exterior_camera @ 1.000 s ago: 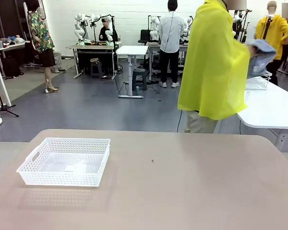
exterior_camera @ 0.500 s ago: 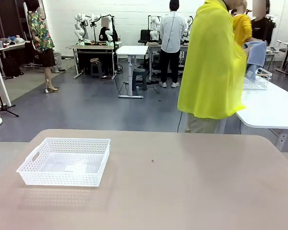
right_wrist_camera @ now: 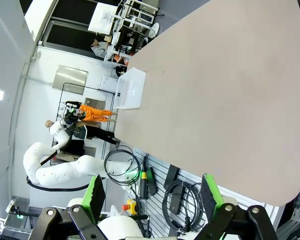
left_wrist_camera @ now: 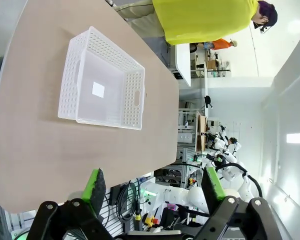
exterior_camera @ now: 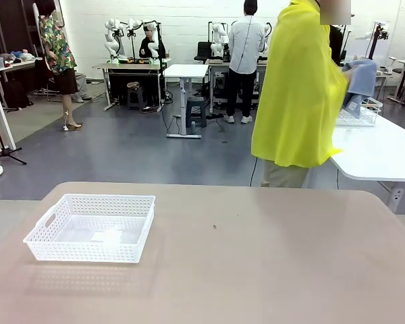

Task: Clean and organize the cups into the basket.
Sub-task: Pick up the Organizing basket and move it to the center of the table, then pick up the Reusable plastic cup from the right side of the table and place it inside the Organizing basket.

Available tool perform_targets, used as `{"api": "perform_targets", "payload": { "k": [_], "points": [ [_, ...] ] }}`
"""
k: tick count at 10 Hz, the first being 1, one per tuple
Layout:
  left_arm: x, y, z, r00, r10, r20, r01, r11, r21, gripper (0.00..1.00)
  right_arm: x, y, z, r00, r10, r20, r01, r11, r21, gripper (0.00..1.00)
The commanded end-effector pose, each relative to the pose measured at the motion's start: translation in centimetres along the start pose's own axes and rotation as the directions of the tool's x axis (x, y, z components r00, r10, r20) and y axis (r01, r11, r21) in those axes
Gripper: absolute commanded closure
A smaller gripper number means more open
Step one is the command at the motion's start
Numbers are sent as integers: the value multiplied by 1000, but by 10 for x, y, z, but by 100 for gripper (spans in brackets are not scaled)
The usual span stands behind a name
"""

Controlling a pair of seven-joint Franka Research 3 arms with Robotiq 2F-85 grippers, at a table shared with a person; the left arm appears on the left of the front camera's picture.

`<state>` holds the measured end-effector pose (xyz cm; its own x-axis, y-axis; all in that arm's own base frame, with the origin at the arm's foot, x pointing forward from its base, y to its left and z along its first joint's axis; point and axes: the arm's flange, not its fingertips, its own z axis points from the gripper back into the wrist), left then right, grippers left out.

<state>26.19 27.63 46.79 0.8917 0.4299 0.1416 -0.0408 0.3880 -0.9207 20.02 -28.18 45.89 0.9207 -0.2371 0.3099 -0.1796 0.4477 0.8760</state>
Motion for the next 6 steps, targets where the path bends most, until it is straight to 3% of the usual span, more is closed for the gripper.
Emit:
{"api": "perform_targets", "payload": {
  "k": [1,6],
  "points": [
    [-1,-1,0,1000,14,7,-14,1000,-2,0,1,-2,0,1000,-6,15,6,1000,3,0],
    [-1,-1,0,1000,14,7,-14,1000,-2,0,1,-2,0,1000,-6,15,6,1000,3,0]
  ]
}}
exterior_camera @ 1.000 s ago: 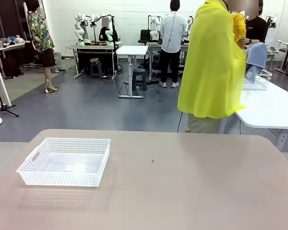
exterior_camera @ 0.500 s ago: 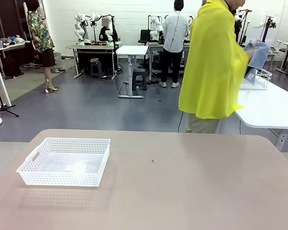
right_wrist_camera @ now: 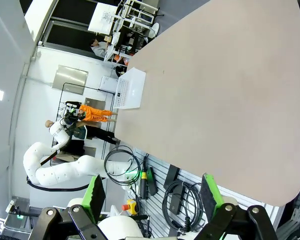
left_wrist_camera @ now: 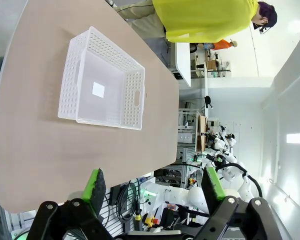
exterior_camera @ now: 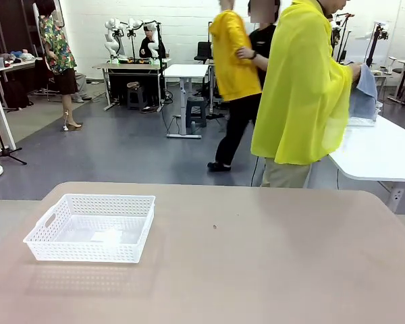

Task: Clean and organize the cups into the basket.
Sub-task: Pick up the Organizing basket and move it to the center of the table, then pick up the Reusable plastic cup from the right side of the table and place it inside the Organizing basket.

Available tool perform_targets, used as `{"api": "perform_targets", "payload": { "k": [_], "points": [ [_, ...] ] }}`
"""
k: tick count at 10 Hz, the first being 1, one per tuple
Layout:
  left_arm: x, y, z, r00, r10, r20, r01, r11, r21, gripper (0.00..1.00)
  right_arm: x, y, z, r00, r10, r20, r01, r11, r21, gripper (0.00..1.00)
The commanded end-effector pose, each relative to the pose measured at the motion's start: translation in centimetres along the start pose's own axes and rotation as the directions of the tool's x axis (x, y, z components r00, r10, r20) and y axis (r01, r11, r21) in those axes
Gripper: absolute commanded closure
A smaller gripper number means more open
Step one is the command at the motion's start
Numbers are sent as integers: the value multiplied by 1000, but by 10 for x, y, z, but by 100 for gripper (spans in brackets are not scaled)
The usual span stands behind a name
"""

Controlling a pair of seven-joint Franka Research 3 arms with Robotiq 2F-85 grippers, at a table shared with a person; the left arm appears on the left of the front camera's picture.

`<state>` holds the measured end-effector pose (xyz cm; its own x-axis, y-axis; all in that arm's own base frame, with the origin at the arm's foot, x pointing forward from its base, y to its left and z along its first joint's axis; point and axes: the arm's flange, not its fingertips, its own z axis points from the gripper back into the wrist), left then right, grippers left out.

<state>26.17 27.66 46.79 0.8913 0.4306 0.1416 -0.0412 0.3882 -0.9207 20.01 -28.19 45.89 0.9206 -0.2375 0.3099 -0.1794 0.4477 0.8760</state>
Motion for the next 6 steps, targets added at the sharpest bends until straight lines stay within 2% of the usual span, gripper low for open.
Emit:
{"api": "perform_targets", "payload": {
  "k": [1,6],
  "points": [
    [-1,-1,0,1000,13,6,-13,1000,-2,0,1,-2,0,1000,-6,15,6,1000,3,0],
    [-1,-1,0,1000,13,6,-13,1000,-2,0,1,-2,0,1000,-6,15,6,1000,3,0]
  ]
}}
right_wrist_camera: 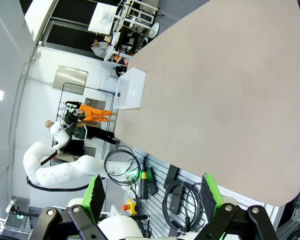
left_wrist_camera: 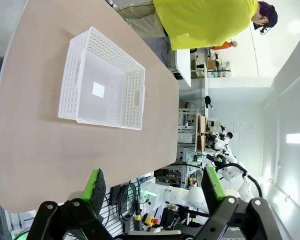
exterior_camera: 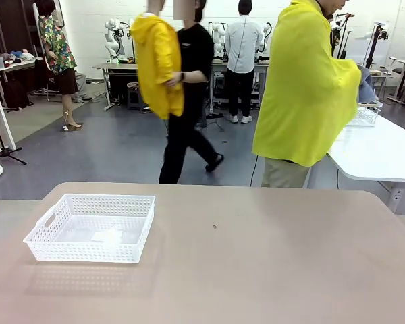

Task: Clean and organize the cups into the basket.
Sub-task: Pick up the Organizing basket and move it to the center of the table, then pick up the Reusable plastic cup from the right side of the table and place it inside the Organizing basket.

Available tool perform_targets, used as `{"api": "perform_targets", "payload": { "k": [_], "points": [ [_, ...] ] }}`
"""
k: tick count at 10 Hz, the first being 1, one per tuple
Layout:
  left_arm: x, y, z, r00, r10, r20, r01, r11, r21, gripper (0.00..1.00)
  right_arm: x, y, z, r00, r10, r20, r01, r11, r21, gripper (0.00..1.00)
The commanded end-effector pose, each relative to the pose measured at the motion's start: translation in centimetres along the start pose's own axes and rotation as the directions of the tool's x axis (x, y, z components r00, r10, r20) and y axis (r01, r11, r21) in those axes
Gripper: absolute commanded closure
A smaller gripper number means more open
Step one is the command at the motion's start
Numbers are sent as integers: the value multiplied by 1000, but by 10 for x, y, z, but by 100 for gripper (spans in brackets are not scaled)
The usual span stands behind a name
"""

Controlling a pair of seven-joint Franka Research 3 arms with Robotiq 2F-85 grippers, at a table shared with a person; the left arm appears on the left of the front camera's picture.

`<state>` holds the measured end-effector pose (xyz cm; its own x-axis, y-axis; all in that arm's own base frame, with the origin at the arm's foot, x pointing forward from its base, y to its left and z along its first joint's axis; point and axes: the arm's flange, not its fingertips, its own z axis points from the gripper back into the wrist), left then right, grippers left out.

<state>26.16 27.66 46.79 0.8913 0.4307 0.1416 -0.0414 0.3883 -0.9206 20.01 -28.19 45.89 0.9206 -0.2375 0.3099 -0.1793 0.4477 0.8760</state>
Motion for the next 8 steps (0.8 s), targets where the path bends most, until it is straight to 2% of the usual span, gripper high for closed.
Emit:
{"api": "perform_targets", "payload": {
  "k": [1,8],
  "points": [
    [-1,-1,0,1000,13,6,-13,1000,-2,0,1,-2,0,1000,-6,15,6,1000,3,0],
    [-1,-1,0,1000,13,6,-13,1000,-2,0,1,-2,0,1000,-6,15,6,1000,3,0]
  ]
}}
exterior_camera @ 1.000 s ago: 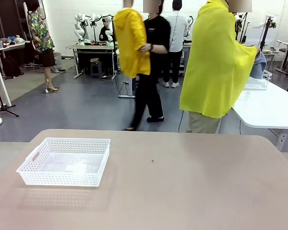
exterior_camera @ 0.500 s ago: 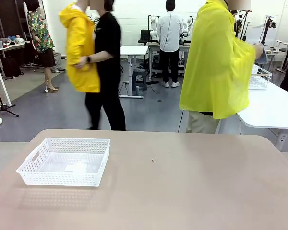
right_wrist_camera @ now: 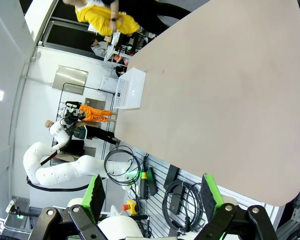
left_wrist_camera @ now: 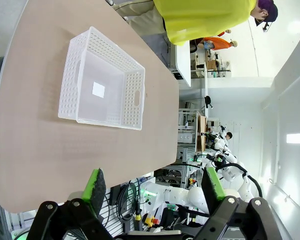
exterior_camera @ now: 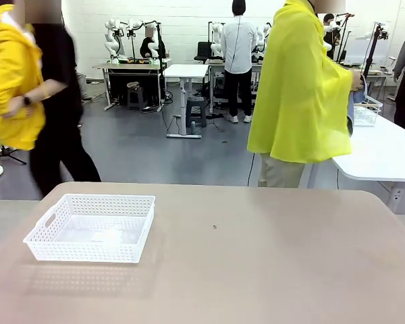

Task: Clean and organize the cups into the basket.
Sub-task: Pick up the Organizing basket and move it to the center of the table, then pick up the Reusable plastic cup from the right side of the table and place it inside the Organizing basket.

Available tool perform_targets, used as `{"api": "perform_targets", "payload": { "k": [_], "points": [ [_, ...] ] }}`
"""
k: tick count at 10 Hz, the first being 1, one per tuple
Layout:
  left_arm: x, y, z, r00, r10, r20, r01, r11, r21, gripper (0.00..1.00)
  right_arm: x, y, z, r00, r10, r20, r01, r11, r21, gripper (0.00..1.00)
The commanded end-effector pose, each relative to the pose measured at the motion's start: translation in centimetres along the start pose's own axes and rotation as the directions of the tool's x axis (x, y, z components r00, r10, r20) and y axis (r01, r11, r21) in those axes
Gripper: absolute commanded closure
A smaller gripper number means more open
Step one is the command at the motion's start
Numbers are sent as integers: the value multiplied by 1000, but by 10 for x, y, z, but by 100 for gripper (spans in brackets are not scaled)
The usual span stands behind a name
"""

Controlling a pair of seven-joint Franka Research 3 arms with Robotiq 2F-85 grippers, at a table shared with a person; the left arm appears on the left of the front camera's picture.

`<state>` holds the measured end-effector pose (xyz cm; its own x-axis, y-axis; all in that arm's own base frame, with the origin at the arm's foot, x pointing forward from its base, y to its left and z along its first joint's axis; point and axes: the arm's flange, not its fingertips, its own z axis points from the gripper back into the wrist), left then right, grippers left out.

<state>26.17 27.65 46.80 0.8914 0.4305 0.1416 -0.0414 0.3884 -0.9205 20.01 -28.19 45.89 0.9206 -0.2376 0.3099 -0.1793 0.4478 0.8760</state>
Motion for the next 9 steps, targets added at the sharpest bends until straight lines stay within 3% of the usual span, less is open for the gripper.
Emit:
{"api": "perform_targets", "payload": {
  "k": [1,9],
  "points": [
    [-1,-1,0,1000,13,6,-13,1000,-2,0,1,-2,0,1000,-6,15,6,1000,3,0],
    [-1,-1,0,1000,13,6,-13,1000,-2,0,1,-2,0,1000,-6,15,6,1000,3,0]
  ]
}}
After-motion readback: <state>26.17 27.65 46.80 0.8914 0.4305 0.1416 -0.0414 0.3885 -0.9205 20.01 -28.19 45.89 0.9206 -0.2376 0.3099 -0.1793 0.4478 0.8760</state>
